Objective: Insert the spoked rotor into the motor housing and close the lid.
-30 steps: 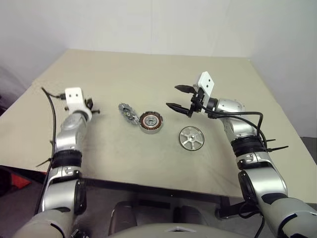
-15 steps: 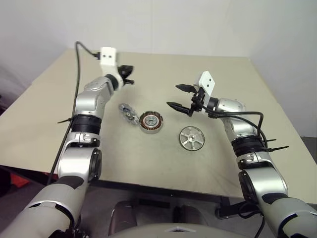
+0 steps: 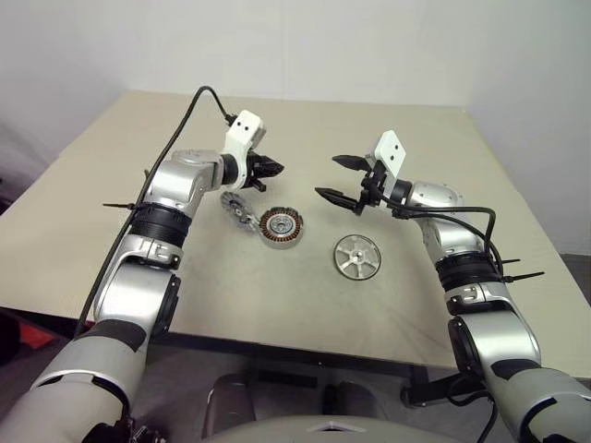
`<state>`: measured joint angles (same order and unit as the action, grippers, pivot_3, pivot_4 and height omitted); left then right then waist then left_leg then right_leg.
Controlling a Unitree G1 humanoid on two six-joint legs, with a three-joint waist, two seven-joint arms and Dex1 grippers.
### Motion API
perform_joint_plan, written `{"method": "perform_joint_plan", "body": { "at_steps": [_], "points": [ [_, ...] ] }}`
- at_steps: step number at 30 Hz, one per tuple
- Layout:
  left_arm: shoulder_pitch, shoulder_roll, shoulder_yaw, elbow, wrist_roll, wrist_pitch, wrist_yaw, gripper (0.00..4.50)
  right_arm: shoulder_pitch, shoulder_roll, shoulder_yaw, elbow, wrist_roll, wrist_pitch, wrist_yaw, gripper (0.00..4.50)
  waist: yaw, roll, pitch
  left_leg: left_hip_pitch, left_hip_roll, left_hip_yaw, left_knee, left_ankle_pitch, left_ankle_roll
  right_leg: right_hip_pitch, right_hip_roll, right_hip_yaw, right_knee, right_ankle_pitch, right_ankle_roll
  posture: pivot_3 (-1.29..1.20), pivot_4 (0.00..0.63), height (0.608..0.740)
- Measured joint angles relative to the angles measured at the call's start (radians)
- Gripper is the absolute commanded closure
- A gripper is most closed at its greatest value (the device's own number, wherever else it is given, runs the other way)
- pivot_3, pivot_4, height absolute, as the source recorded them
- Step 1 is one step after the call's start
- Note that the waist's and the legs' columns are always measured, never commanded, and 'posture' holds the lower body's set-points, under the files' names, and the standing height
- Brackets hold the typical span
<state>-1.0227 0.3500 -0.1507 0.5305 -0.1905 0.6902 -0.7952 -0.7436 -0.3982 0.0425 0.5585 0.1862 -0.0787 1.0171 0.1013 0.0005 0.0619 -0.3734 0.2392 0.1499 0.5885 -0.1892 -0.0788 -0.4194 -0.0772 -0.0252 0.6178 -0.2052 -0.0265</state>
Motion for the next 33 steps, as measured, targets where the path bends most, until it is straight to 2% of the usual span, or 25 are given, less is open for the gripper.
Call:
{"method": "perform_joint_plan", "body": {
  "at_steps": [17,33],
  "points": [
    [-0.003,-0.026,-0.163,-0.044,0.052,0.061,-0.154,3.79,-0.011,-0.001,0.000,0.017,-0.001,-0.011,0.012,0.18,-0.002,0.000,0.000,0.000,0.000,0.000,0.000,0.001,0.001,0.000,0.000,0.000,0.001,0.000,0.000,0.00,0.000,0.740],
    [0.081,-0.013,-0.211,-0.110,0.077,0.107,-0.165,3.79,-0.016,-0.003,0.000,0.017,-0.001,-0.018,0.012,0.18,-0.002,0.000,0.000,0.001,0.000,0.000,0.001,0.003,0.002,0.000,0.000,0.000,0.003,0.000,0.000,0.00,0.000,0.740]
  ]
}}
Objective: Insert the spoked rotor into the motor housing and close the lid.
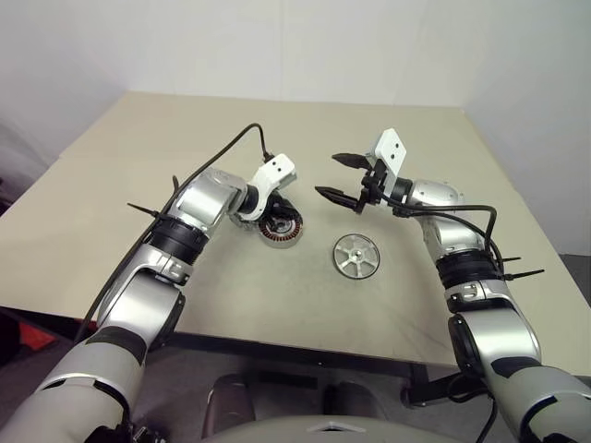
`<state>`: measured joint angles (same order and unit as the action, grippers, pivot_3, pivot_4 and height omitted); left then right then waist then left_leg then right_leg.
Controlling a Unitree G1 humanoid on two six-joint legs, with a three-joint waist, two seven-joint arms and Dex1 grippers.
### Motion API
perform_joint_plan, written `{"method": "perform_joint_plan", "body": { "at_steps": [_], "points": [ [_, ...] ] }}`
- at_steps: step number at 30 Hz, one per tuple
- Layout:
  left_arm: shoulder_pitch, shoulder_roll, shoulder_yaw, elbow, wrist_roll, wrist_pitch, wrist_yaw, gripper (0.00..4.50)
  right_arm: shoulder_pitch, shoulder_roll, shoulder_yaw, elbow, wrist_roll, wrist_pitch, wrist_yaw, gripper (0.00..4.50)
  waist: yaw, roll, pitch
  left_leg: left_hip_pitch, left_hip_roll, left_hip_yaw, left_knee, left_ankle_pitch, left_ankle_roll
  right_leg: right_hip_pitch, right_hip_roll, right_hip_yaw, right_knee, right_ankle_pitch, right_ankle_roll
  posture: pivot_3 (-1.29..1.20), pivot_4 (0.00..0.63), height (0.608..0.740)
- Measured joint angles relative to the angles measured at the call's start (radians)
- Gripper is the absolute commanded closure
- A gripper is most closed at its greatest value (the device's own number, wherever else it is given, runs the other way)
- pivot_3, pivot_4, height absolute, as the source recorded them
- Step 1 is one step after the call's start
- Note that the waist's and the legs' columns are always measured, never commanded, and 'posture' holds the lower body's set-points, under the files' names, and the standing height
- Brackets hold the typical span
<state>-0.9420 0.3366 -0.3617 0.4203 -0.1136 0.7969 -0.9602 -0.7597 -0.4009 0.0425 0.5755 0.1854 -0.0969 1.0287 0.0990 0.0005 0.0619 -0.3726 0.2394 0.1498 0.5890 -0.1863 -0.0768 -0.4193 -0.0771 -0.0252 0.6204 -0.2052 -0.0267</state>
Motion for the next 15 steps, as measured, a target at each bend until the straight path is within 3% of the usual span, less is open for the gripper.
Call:
{"method": "perform_joint_plan", "body": {
  "at_steps": [15],
  "points": [
    [0.018,-0.005,-0.028,-0.003,0.011,0.000,-0.007,3.79,-0.001,0.000,0.000,0.000,0.000,0.000,-0.001,0.18,0.000,0.000,0.000,0.000,0.000,0.000,0.000,0.000,0.000,0.000,0.000,0.000,0.000,0.000,0.000,0.00,0.000,0.740]
  ]
}}
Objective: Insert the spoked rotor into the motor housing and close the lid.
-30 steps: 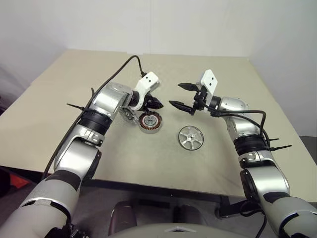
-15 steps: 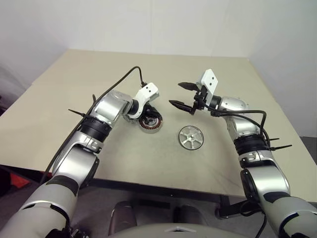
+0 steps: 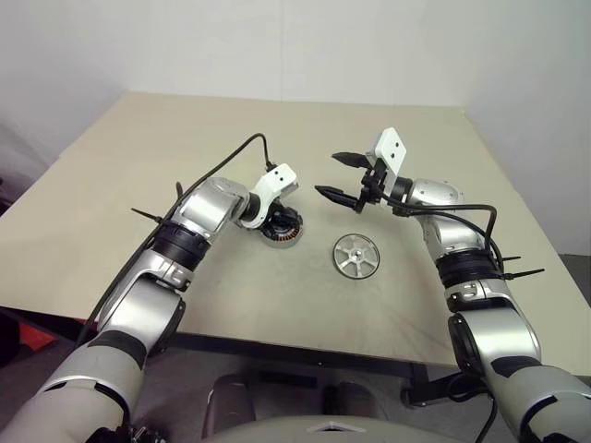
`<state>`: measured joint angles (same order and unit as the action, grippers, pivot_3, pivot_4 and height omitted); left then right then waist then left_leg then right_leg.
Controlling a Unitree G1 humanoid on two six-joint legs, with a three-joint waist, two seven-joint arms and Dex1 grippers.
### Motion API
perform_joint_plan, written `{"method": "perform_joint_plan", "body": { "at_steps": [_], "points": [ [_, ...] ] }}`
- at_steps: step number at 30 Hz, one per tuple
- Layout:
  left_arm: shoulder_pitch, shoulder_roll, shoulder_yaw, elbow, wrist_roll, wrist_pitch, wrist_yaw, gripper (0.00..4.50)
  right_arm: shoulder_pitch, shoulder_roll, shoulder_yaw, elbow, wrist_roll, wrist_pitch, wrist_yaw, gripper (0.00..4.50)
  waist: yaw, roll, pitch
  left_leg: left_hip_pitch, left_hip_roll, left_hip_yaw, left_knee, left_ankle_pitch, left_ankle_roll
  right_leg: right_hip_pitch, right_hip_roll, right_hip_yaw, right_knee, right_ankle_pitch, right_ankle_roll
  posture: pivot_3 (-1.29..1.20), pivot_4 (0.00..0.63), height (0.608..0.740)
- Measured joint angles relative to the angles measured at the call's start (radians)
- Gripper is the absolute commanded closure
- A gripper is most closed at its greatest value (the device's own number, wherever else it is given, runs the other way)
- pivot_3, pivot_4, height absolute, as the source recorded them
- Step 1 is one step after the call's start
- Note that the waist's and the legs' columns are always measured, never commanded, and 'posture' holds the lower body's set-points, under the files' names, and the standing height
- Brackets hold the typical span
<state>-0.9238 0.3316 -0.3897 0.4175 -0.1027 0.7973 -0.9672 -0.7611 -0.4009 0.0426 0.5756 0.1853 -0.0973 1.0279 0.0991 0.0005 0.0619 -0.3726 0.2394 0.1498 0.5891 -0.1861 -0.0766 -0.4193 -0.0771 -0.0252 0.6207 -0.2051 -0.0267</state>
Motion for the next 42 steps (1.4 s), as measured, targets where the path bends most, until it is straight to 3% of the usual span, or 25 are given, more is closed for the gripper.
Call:
{"method": "perform_joint_plan", "body": {
  "at_steps": [19,21,23,31,42],
  "points": [
    [0.012,-0.018,0.001,0.048,0.033,-0.026,0.021,3.79,-0.009,0.000,0.000,0.000,0.000,0.000,0.011,0.18,0.001,0.000,0.000,0.002,0.000,0.000,0.001,0.000,0.001,0.002,0.000,0.000,0.001,0.000,0.000,0.00,0.000,0.740],
    [0.012,-0.019,0.001,0.052,0.036,-0.032,0.021,3.05,-0.009,0.000,0.000,0.000,0.000,0.000,0.011,0.18,0.001,0.000,0.000,0.002,0.000,0.000,0.002,0.000,0.001,0.002,0.000,0.000,0.002,0.000,0.000,0.00,0.000,0.740],
    [0.012,-0.021,0.002,0.055,0.037,-0.035,0.025,2.57,-0.009,0.000,0.000,0.000,0.000,0.000,0.011,0.18,0.001,0.000,0.000,0.002,0.000,0.000,0.002,0.000,0.001,0.002,0.000,0.000,0.002,0.000,0.000,0.00,0.000,0.740],
    [0.014,-0.001,0.032,0.018,0.017,0.033,0.029,2.57,-0.009,0.000,0.000,0.000,0.000,0.000,0.009,0.18,-0.002,0.000,0.000,0.002,0.000,0.000,0.002,0.000,0.001,0.002,0.000,0.000,0.002,0.000,0.000,0.00,0.000,0.740],
    [0.050,0.047,0.087,-0.190,-0.052,0.147,0.047,2.57,-0.017,0.008,0.001,0.038,-0.007,-0.006,0.015,0.18,-0.002,0.000,0.000,0.002,0.000,0.000,0.002,0.000,0.000,0.002,0.000,0.000,0.002,0.000,0.000,0.00,0.000,0.740]
  ]
}}
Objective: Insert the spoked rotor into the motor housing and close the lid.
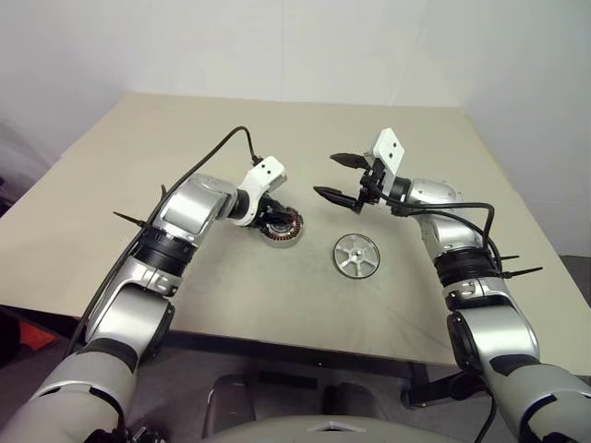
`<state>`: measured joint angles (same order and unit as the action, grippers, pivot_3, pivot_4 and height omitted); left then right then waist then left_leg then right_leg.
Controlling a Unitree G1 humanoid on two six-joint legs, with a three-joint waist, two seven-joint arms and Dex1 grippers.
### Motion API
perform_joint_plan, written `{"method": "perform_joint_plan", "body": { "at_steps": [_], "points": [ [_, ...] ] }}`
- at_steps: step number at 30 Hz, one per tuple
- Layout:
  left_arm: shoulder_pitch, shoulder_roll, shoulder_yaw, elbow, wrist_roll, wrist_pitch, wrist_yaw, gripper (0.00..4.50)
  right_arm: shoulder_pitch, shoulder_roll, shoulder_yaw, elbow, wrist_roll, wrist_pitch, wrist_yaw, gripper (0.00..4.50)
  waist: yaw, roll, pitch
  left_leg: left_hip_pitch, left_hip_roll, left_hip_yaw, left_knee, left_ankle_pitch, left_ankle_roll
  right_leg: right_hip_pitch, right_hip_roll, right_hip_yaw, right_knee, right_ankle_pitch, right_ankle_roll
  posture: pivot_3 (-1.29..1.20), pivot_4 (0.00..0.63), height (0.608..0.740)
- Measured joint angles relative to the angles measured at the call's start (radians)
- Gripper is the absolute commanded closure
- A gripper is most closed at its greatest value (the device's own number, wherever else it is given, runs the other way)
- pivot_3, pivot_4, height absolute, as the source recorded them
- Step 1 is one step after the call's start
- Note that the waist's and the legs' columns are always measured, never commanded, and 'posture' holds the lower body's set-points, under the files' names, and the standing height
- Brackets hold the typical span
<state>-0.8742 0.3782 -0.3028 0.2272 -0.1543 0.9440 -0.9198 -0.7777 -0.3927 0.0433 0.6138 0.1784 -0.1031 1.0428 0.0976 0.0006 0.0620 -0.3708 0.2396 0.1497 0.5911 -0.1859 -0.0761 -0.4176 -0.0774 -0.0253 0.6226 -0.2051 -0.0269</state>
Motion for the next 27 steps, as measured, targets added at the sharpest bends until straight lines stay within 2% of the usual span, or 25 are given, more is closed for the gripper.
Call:
{"method": "perform_joint_plan", "body": {
  "at_steps": [9,22,27],
  "points": [
    [-0.062,-0.015,0.042,-0.032,-0.028,0.024,0.058,2.57,-0.016,0.001,0.000,0.024,-0.003,-0.011,0.010,0.18,-0.001,0.000,0.000,0.000,0.000,0.000,0.000,0.000,0.000,0.000,0.000,0.000,0.000,0.000,0.000,0.00,0.000,0.740],
    [-0.028,-0.009,0.038,-0.039,-0.034,0.002,0.100,2.57,-0.026,0.000,0.003,0.026,-0.024,-0.022,-0.001,0.18,-0.001,0.000,0.000,0.000,0.000,0.000,0.000,0.000,0.000,0.000,0.000,0.000,0.000,0.000,0.000,0.00,0.000,0.740],
    [-0.044,-0.057,0.225,-0.029,-0.068,-0.100,0.237,2.57,-0.021,-0.008,0.022,0.031,-0.062,-0.027,-0.017,0.18,-0.001,0.000,0.000,-0.001,0.000,0.000,0.001,0.000,0.000,0.000,0.000,0.000,0.000,0.000,0.000,0.00,0.000,0.740]
  ]
}}
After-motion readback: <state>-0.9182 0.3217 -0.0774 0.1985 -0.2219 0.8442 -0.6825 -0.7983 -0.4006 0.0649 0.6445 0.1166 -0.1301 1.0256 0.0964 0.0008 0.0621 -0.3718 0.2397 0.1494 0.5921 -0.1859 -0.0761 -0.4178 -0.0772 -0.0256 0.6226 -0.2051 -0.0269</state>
